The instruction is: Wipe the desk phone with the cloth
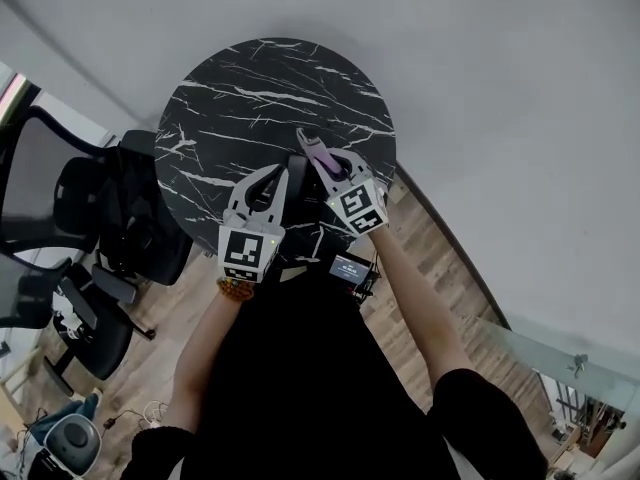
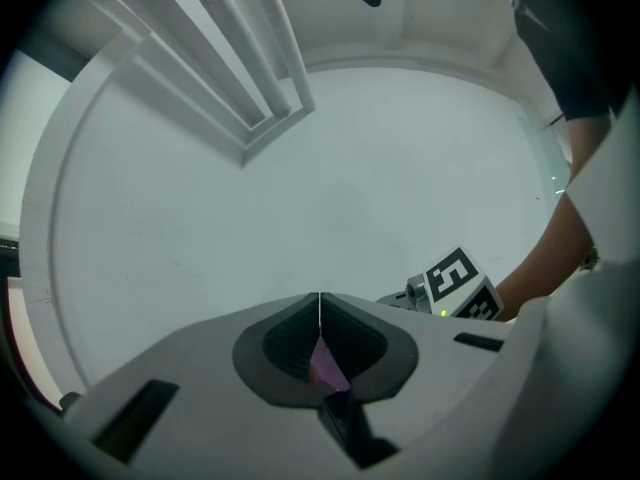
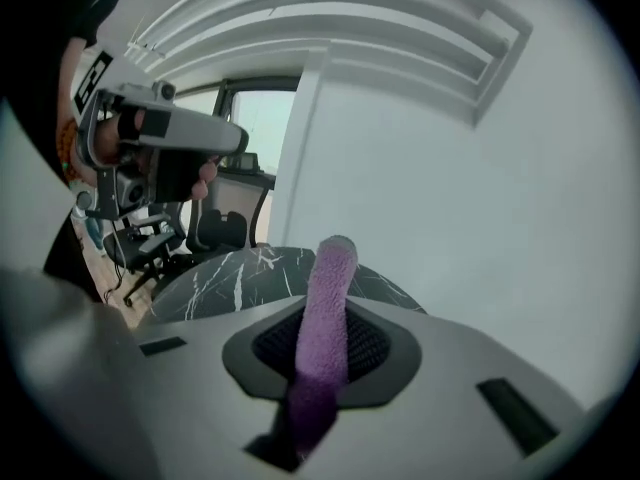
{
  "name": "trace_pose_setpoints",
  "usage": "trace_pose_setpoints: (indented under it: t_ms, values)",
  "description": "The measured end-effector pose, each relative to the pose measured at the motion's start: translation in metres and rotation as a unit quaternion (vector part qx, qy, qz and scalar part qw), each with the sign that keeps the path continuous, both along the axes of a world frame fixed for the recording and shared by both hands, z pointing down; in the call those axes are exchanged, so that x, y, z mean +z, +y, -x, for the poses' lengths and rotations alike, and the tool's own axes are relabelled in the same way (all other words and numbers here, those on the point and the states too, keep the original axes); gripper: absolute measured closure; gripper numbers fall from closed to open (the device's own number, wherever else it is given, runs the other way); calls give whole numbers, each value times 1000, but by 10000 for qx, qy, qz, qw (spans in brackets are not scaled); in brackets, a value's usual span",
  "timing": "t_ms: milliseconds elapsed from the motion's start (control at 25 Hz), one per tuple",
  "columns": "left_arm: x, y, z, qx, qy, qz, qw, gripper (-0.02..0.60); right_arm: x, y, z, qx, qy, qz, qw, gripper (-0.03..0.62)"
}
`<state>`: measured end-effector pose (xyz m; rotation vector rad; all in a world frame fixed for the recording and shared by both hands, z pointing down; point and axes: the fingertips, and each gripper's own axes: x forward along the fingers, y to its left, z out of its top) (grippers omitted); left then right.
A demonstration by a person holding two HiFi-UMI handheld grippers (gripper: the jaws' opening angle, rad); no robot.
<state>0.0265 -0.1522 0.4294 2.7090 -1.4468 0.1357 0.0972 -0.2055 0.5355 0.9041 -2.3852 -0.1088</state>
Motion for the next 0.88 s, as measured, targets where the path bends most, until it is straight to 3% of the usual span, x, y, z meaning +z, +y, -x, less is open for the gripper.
trace_pose_setpoints:
  t_ms: [360,600,880]
  values:
    - [8,16,18,47,54,-28,10000,565,59,-6,11,-84,823,268,9962,533]
    - [12,24,26,198,96,5,9998,565,88,-6,16,-22,799,788,9937,531]
    - [13,21,12,520,25,-17,9986,565,104,-11,24,-100,1029,957,9900,531]
